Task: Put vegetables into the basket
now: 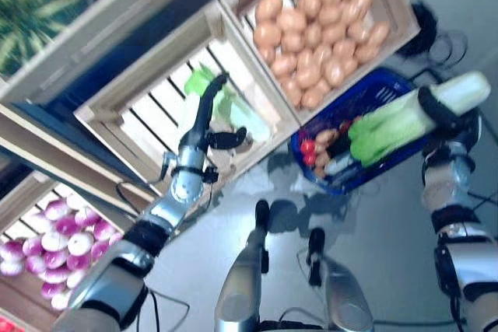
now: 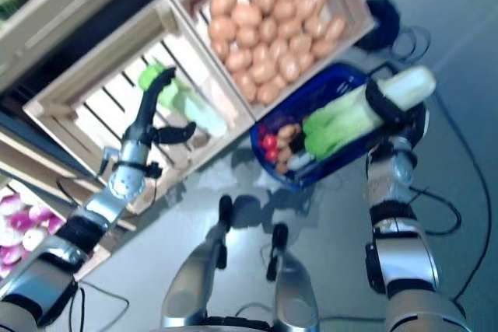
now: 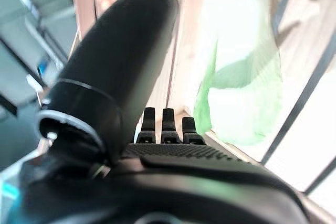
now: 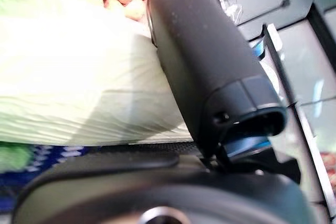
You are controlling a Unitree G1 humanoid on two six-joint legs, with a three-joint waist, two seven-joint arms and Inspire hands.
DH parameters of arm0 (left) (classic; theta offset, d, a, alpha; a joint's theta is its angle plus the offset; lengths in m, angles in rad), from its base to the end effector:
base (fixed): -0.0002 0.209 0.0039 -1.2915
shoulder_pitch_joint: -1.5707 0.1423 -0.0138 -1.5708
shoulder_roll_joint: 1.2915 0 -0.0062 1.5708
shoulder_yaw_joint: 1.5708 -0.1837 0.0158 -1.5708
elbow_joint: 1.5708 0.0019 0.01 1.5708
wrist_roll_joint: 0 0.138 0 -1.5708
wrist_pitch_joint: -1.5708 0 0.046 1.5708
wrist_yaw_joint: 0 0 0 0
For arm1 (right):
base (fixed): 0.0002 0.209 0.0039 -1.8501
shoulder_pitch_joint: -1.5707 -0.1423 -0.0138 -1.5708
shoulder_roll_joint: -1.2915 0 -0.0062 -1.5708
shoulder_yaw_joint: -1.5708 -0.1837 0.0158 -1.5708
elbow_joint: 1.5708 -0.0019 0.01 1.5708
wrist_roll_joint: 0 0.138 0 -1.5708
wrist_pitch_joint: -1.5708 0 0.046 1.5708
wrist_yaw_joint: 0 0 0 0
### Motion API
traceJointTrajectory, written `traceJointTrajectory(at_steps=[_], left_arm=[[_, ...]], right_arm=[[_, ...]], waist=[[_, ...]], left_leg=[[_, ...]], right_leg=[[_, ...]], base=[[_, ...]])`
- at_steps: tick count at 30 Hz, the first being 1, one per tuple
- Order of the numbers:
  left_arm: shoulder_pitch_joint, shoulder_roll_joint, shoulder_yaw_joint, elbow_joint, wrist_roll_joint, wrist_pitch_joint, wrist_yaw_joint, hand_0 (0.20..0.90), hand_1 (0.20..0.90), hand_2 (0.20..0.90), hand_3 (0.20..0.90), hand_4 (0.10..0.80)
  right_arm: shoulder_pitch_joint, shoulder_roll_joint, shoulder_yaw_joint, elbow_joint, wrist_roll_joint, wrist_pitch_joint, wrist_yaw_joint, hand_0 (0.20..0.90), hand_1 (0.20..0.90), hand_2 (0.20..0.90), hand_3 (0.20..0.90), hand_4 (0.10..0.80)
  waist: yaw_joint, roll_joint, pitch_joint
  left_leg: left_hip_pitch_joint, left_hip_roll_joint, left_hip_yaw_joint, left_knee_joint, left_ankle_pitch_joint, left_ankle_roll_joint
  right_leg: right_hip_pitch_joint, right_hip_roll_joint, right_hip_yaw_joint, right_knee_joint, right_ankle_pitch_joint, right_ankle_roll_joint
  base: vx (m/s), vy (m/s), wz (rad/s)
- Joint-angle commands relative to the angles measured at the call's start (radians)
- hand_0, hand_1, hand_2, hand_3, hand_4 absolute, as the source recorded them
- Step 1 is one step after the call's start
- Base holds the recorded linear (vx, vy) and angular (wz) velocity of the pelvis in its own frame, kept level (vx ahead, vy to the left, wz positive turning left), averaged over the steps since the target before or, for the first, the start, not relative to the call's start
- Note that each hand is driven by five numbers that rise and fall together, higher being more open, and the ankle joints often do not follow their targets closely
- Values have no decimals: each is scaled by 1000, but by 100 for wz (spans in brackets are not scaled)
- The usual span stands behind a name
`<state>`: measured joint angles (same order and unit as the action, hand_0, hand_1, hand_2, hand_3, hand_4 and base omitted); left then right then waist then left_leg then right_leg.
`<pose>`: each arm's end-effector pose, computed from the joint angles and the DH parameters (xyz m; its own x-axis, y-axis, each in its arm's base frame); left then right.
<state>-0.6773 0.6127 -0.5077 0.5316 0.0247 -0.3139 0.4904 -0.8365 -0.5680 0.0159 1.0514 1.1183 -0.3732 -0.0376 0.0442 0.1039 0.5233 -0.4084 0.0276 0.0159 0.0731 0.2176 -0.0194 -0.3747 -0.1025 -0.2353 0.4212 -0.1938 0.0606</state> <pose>0.3091 0.1893 0.1230 0.8766 -0.0900 0.4727 -0.2448 0.7623 0.5991 0.3224 -0.2910 0.1385 0.8459 -0.5091 0.1592 0.3277 0.7316 0.5978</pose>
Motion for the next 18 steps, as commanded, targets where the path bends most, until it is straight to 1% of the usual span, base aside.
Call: traceJointTrajectory(at_steps=[1,3,4,7,8,9,10,11,14,18], left_arm=[[-94,66,79,-61,86,-100,134,900,900,900,900,800],[-151,101,68,-57,95,-77,136,900,900,900,900,800],[-176,115,64,-50,93,-75,143,900,900,900,900,800],[-187,127,69,-55,109,-76,166,900,900,900,900,800],[-190,133,69,-58,112,-75,175,900,900,900,900,800],[-191,134,72,-58,116,-74,179,900,900,900,900,800],[-192,139,74,-62,120,-71,189,900,900,900,900,800],[-196,151,82,-67,130,-71,221,900,900,900,900,800],[-192,162,99,-77,144,-81,260,900,900,900,900,800],[-206,179,100,-78,167,-73,273,900,900,900,900,800]], right_arm=[[-19,-83,6,-99,104,-113,40,300,300,300,300,400],[-54,-81,6,-87,118,-88,35,300,300,300,300,400],[-77,-81,14,-73,112,-82,20,300,300,300,300,400],[-107,-85,24,-63,82,-75,-4,300,300,300,300,400],[-121,-88,32,-60,67,-72,-20,300,300,300,300,400],[-130,-90,36,-57,61,-70,-28,300,300,300,300,400],[-144,-96,42,-53,56,-64,-36,300,300,300,300,400],[-180,-111,50,-40,54,-47,-37,300,300,300,300,400],[-199,-114,56,-41,29,-41,-33,300,300,300,300,400],[-222,-117,77,-45,24,-23,-22,300,300,300,300,400]], waist=[[-2,-36,-37],[-4,-32,-21],[-4,-27,-15],[-7,-17,-10],[-8,-11,-9],[-8,-10,-10],[-9,-6,-11],[-7,3,-14],[-5,9,-19],[0,7,-21]], left_leg=[[-43,-32,24,279,-207,-32],[-126,-30,41,377,-241,-22],[-177,-26,46,440,-263,-17],[-238,-20,58,523,-295,-6],[-260,-16,55,570,-324,-6],[-274,-14,56,594,-340,-6],[-298,-9,60,624,-350,-2],[-357,-1,63,697,-373,7],[-414,8,63,785,-404,16],[-468,12,56,866,-430,24]], right_leg=[[-66,-51,-6,64,117,-18],[-155,-77,5,183,78,-29],[-206,-88,11,252,54,-39],[-272,-98,23,339,24,-55],[-295,-99,37,387,-3,-55],[-310,-101,42,411,-18,-55],[-336,-103,47,441,-28,-60],[-397,-108,61,517,-53,-73],[-453,-113,77,600,-82,-85],[-500,-115,83,671,-108,-97]], base=[[-110,61,13],[-109,66,10],[-89,67,10],[-1,63,-2],[88,46,-3],[81,55,9],[17,69,1],[8,67,-8],[30,17,-13],[21,-23,0]])
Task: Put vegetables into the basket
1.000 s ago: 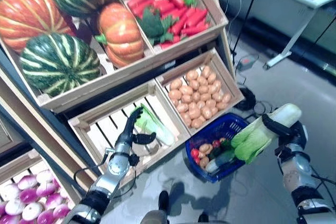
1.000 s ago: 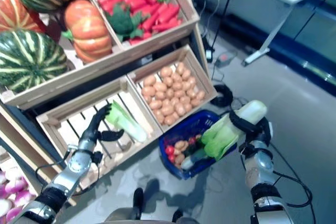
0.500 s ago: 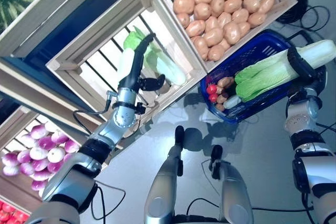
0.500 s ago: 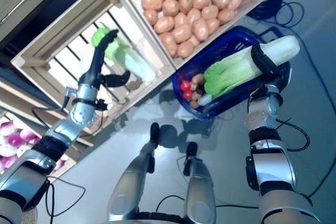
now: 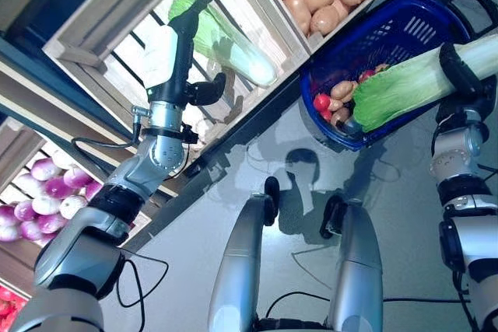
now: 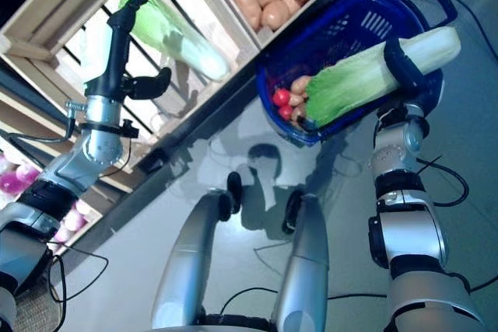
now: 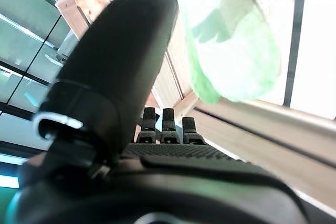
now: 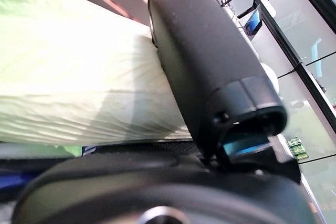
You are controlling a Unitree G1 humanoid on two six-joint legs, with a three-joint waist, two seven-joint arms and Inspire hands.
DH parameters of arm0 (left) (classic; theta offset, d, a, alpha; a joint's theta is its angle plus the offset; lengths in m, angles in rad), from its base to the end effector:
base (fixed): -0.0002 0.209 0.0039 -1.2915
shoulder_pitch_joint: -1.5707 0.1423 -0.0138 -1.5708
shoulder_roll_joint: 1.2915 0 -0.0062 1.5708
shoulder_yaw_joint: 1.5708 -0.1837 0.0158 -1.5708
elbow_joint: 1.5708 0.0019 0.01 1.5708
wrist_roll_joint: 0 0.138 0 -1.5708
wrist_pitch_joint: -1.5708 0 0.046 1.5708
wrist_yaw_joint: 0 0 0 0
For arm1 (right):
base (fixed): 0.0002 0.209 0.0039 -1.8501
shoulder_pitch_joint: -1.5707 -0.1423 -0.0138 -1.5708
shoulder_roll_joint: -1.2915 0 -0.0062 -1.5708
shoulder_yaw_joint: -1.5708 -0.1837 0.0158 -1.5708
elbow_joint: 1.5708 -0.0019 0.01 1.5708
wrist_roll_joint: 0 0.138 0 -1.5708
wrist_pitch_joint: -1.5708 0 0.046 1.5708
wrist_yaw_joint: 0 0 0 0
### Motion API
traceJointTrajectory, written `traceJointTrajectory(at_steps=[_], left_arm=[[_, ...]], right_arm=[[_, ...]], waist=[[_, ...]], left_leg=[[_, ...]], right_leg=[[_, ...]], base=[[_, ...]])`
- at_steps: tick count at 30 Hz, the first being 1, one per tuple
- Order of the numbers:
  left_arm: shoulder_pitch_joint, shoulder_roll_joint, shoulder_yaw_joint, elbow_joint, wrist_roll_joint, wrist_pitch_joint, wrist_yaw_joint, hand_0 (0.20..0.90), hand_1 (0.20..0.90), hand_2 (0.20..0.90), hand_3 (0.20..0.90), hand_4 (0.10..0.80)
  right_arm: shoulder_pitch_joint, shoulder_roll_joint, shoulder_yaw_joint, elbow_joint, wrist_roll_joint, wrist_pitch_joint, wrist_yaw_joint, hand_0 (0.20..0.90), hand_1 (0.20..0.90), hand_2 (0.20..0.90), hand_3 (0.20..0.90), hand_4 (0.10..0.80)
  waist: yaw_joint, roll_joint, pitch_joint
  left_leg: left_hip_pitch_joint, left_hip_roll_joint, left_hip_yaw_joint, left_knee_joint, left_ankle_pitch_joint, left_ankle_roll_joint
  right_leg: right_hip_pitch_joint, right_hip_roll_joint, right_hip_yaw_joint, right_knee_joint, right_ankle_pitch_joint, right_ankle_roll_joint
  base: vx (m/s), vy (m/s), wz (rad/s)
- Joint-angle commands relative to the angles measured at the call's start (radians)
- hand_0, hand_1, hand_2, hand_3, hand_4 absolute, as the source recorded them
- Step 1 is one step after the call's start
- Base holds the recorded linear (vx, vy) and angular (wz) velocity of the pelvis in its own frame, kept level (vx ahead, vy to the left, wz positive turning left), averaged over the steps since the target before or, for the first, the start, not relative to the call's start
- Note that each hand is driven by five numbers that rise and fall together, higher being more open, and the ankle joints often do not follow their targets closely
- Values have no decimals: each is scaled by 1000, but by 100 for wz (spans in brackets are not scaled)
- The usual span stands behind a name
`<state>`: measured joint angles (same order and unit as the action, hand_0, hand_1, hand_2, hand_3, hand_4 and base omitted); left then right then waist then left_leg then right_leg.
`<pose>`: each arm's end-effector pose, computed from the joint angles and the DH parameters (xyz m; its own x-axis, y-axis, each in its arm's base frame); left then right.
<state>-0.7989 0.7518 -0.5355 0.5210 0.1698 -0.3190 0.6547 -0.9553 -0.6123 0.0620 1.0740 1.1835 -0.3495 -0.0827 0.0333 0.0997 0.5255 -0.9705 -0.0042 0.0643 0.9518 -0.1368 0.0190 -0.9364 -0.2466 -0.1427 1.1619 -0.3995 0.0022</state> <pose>0.3188 0.2099 0.1690 0.7221 -0.1076 0.6834 -0.4970 0.6064 0.6207 0.3344 -0.2910 0.1761 0.8278 -0.5259 0.1954 0.2984 0.7077 0.6404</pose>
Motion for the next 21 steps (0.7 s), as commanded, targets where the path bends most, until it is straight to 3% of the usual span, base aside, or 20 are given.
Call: traceJointTrajectory(at_steps=[1,2,12,16,21], left_arm=[[-85,41,128,-68,22,-68,109,900,900,900,900,800],[-90,53,124,-68,30,-66,107,900,900,900,900,800],[-113,107,74,-44,74,-37,107,900,900,900,900,800],[-109,137,60,-34,79,-31,116,900,900,900,900,800],[-107,157,52,-21,84,-12,126,900,900,900,900,800]], right_arm=[[-105,-73,31,-67,-40,-47,24,300,300,300,300,400],[-106,-76,35,-67,-35,-36,28,900,900,900,900,800],[-110,-58,50,-77,-44,13,16,900,900,900,900,800],[-104,-65,58,-75,-70,91,-25,900,900,900,900,800],[-113,-72,93,-74,-107,148,15,900,900,900,900,800]], waist=[[11,11,-24],[13,9,-24],[17,0,-22],[21,-9,-19],[28,-18,-22]], left_leg=[[91,44,8,-10,-77,-14],[77,46,4,15,-83,-13],[85,55,-7,49,-86,-20],[116,60,-12,40,-76,-27],[156,68,-12,19,-64,-35]], right_leg=[[59,29,-9,-66,96,-38],[49,30,-8,-48,91,-41],[63,33,-12,-20,82,-47],[95,33,-18,-30,88,-47],[137,35,-26,-51,91,-49]], base=[[44,-68,5],[49,-62,7],[51,-27,1],[51,-16,0],[44,-4,0]])
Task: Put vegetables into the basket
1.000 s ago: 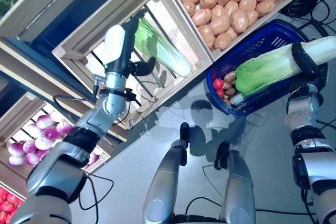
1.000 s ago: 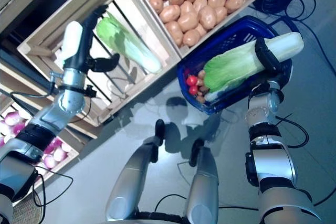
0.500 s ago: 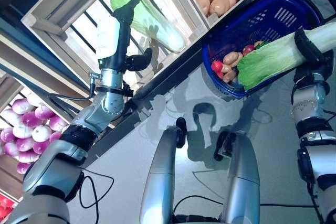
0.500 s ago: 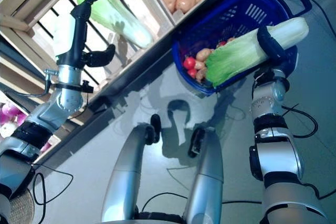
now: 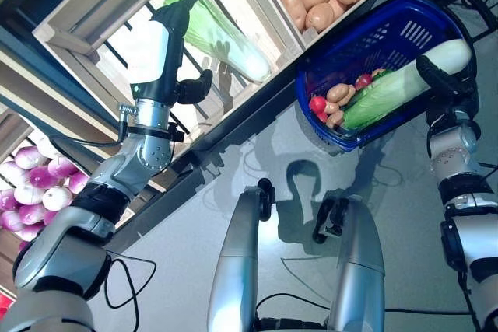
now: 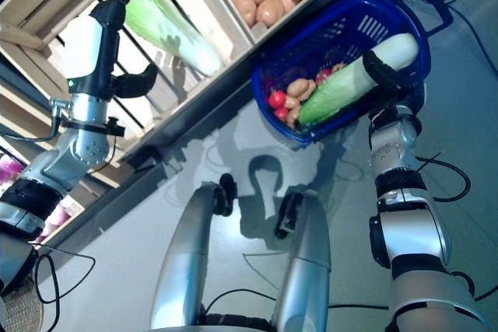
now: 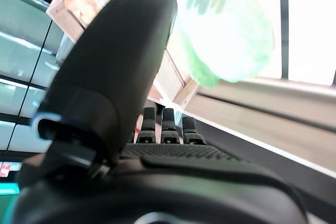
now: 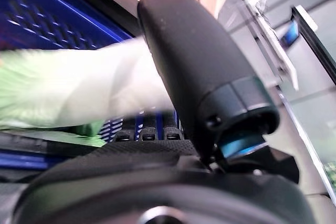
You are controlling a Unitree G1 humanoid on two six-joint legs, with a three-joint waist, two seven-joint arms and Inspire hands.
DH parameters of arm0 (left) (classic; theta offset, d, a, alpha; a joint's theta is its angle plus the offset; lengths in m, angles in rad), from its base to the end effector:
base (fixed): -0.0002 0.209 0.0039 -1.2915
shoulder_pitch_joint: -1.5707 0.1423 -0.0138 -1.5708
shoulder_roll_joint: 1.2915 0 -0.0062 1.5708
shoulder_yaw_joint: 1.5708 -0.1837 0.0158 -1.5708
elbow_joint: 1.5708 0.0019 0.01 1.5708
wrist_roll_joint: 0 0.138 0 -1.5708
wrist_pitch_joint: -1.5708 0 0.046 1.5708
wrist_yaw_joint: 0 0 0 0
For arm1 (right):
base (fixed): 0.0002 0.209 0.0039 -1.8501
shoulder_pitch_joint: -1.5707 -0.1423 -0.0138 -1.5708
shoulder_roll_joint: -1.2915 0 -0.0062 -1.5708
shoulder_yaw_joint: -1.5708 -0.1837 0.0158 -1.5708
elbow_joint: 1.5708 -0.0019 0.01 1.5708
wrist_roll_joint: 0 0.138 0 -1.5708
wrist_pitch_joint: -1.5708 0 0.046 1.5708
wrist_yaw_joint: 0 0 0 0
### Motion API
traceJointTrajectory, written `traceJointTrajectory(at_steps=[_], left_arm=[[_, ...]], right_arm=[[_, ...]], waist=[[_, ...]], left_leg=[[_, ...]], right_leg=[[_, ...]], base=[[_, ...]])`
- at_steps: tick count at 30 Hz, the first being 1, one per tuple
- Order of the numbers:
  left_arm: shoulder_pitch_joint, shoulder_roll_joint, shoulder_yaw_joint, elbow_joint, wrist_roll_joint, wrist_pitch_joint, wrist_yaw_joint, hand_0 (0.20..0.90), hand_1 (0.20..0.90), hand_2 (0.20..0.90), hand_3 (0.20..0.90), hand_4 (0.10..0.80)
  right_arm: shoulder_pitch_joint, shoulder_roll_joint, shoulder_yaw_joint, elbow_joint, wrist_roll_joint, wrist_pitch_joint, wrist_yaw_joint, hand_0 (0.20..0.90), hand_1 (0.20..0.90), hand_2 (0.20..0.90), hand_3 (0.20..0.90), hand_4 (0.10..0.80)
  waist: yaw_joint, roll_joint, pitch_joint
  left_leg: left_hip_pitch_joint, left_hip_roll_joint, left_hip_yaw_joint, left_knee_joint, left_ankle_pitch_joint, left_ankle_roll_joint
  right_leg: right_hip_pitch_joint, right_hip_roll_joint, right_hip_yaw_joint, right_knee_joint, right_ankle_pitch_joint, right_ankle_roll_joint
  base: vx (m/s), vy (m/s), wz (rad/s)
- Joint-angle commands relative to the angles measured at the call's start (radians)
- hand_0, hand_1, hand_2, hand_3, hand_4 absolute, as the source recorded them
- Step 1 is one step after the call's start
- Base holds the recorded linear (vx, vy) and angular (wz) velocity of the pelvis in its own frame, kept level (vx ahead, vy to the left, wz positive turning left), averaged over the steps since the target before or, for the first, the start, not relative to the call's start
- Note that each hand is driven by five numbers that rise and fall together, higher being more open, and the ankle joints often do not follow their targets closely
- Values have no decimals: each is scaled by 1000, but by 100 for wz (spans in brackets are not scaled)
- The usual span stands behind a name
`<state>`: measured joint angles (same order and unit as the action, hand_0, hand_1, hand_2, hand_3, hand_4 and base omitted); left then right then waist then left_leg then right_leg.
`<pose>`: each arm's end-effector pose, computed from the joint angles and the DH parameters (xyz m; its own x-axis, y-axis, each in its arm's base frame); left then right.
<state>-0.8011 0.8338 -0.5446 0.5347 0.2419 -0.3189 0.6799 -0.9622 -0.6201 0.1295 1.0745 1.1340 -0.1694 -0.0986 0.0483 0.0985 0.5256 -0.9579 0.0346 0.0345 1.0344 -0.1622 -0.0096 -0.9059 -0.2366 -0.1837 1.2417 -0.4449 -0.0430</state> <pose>0.3158 0.2315 0.1756 0.7056 -0.1398 0.6947 -0.5616 0.4876 0.6685 0.3395 -0.2825 0.1704 0.9071 -0.4165 0.0608 0.3209 0.7776 0.5407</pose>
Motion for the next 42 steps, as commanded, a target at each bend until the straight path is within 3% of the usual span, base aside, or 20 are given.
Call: traceJointTrajectory(at_steps=[1,8,12,16,20,23,24,25,28,42], left_arm=[[-106,78,58,-30,16,-7,102,900,900,900,900,800],[-135,110,26,12,51,49,106,900,900,900,900,800],[-178,134,-9,40,74,82,70,900,900,900,900,800],[-252,165,-94,82,132,129,9,900,900,900,900,800],[-369,189,-235,126,211,197,-80,900,900,900,900,800],[-455,181,-350,177,222,230,-135,900,900,900,900,800],[-471,178,-373,185,220,240,-146,867,867,867,867,778],[-486,171,-396,196,227,250,-156,900,900,900,900,800],[-531,155,-448,230,220,273,-189,900,900,900,900,800],[-604,86,-499,355,209,288,-185,900,900,900,900,800]], right_arm=[[-109,-66,31,-74,-55,-20,30,900,900,900,900,800],[-111,-72,65,-61,-50,93,110,900,900,900,900,800],[-123,-89,98,-31,-74,112,131,900,900,900,900,800],[-147,-105,128,-36,-55,99,137,900,900,900,900,800],[-176,-119,164,-47,-37,103,131,900,900,900,900,800],[-200,-126,202,-16,-12,98,138,900,900,900,900,800],[-201,-126,211,-13,1,97,141,900,900,900,900,800],[-201,-125,220,-11,13,93,141,900,900,900,900,800],[-201,-129,238,-6,40,83,163,900,900,900,900,800],[-177,-158,248,-14,112,73,176,900,900,900,900,800]], waist=[[13,-18,-22],[13,-29,-36],[12,-31,-42],[3,-31,-38],[-17,-27,-20],[-33,-25,-6],[-38,-24,-6],[-43,-24,-6],[-56,-26,-6],[-84,-42,-6]], left_leg=[[151,31,18,-68,-37,-7],[216,37,21,-135,-11,-21],[239,41,28,-170,1,-23],[242,47,36,-180,5,-23],[227,57,44,-176,-1,-20],[216,64,53,-181,-3,-19],[212,67,57,-185,-3,-19],[207,70,60,-189,-4,-19],[185,79,66,-196,-6,-17],[48,90,62,-178,-30,-11]], right_leg=[[114,25,14,-135,137,-4],[175,30,13,-191,155,3],[193,29,11,-215,166,8],[191,29,10,-223,171,11],[165,29,23,-219,178,18],[143,34,36,-225,186,26],[136,36,39,-230,190,29],[129,38,43,-237,194,32],[100,44,53,-250,204,40],[-40,55,75,-277,239,68]], base=[[36,0,-2],[44,18,3],[20,21,-4],[-11,20,-1],[-42,55,-3],[-51,85,-9],[-36,95,-11],[-19,71,-7],[-23,72,-12],[-29,39,-11]])
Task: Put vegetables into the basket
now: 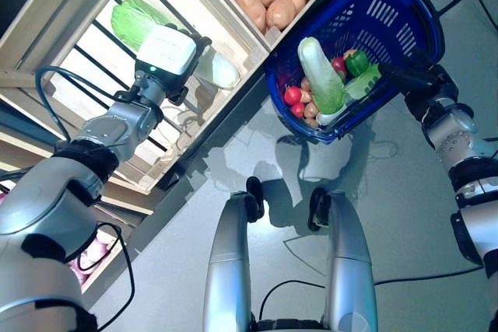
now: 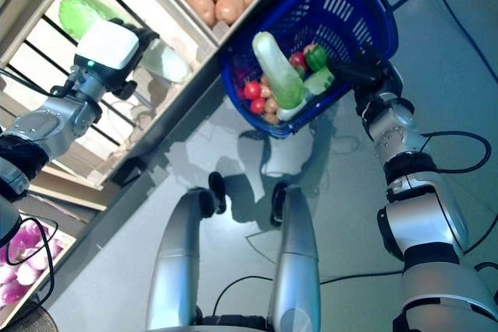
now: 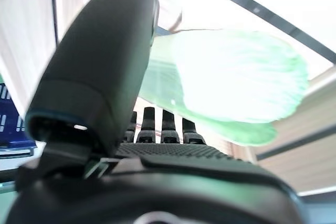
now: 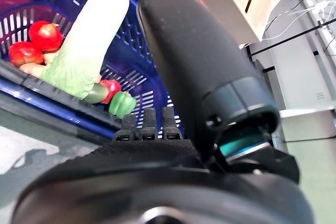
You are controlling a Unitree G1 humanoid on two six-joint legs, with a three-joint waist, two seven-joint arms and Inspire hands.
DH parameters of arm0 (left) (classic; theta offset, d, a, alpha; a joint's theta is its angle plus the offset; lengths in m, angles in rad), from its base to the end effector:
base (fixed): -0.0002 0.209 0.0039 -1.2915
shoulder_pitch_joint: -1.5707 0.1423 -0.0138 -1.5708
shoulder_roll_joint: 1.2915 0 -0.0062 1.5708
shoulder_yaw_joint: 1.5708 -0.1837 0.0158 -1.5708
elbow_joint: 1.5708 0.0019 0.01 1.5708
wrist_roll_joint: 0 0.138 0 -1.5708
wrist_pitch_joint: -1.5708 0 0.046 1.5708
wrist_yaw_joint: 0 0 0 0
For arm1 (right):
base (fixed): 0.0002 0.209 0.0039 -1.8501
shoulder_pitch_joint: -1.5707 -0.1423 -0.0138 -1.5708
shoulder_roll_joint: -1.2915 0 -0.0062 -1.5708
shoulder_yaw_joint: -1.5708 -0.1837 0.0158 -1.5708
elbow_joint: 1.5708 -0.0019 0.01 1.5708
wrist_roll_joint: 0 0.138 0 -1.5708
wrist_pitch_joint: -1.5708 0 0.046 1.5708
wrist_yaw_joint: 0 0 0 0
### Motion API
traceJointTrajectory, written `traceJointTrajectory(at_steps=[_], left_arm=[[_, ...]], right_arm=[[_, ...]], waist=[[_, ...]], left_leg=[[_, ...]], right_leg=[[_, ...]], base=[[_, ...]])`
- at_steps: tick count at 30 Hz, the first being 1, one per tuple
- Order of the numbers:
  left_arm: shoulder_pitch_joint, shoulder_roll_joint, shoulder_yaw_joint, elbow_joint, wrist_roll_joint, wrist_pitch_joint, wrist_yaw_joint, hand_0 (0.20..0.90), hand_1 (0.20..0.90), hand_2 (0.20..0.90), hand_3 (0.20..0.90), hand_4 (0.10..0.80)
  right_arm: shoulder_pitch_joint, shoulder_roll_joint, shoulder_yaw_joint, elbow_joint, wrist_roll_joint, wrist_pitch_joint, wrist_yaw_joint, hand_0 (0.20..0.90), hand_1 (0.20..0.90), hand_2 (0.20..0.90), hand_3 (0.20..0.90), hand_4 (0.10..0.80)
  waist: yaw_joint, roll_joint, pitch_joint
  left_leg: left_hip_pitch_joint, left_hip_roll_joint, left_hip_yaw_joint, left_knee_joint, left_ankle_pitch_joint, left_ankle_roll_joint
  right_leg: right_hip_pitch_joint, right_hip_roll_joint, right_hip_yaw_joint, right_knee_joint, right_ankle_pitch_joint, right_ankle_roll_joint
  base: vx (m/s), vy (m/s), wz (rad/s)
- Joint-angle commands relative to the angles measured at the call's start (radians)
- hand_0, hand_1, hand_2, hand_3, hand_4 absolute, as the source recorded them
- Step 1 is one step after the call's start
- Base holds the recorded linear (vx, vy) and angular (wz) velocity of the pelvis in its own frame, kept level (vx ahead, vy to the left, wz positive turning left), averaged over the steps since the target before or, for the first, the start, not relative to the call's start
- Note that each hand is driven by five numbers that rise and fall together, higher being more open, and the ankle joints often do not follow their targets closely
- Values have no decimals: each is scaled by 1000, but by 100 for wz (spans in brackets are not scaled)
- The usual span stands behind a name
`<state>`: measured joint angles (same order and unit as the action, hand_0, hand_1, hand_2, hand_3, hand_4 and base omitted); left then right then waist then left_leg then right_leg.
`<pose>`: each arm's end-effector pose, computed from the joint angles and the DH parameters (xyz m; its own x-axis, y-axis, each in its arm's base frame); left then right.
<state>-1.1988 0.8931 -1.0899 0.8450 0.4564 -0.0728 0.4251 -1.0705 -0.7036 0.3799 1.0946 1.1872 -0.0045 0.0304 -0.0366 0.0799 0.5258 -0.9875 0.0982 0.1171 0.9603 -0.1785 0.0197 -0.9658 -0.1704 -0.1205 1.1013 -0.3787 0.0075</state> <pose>0.3471 0.2484 0.2099 0.9253 -0.2316 0.3003 -0.3575 -0.2683 0.8946 0.3477 -0.2783 0.1948 0.9814 -0.1899 0.0269 0.1667 0.9139 0.3701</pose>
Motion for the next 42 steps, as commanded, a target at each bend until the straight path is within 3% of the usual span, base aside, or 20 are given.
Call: traceJointTrajectory(at_steps=[1,18,25,26,27,28,42], left_arm=[[-210,25,44,47,-2,43,70,900,900,900,900,800],[-279,-44,-21,129,44,163,-105,900,900,900,900,800],[-313,-87,-20,212,2,290,-241,900,900,900,900,800],[-313,-89,-11,221,-6,304,-250,625,625,625,625,616],[-313,-90,-8,224,-7,308,-253,566,566,566,566,577],[-311,-92,-1,229,-1,313,-257,300,300,300,300,400],[-337,-79,13,236,13,286,-260,300,300,300,300,400]], right_arm=[[-69,-76,-1,-33,61,-93,49,900,900,900,900,800],[-105,-81,12,-43,66,-102,56,900,900,900,900,800],[-152,-62,21,-48,69,-113,38,900,900,900,900,800],[-154,-60,18,-51,70,-113,35,900,900,900,900,800],[-154,-60,16,-53,70,-113,34,900,900,900,900,800],[-152,-58,11,-57,68,-116,29,900,900,900,900,800],[-158,-48,-18,-93,110,-175,47,900,900,900,900,800]], waist=[[0,-24,-6],[-15,-33,-6],[-18,-39,-6],[-18,-40,-6],[-18,-41,-6],[-18,-43,-6],[-16,-39,-6]], left_leg=[[71,27,-21,-103,-14,-40],[-82,24,-39,-53,-20,-35],[-173,13,-44,-30,-10,-32],[-180,12,-44,-31,-8,-32],[-183,12,-45,-32,-7,-32],[-190,12,-45,-31,-5,-33],[-161,13,-37,-76,15,-46]], right_leg=[[14,-11,12,-138,174,17],[-125,-14,23,-131,210,27],[-208,-15,25,-126,236,30],[-214,-16,24,-127,239,30],[-217,-16,23,-128,240,30],[-221,-16,22,-129,243,31],[-188,-9,18,-170,253,36]], base=[[-17,23,-12],[-14,31,-7],[-31,17,-7],[-34,11,-13],[-27,4,-12],[-27,1,-13],[-28,4,-3]])
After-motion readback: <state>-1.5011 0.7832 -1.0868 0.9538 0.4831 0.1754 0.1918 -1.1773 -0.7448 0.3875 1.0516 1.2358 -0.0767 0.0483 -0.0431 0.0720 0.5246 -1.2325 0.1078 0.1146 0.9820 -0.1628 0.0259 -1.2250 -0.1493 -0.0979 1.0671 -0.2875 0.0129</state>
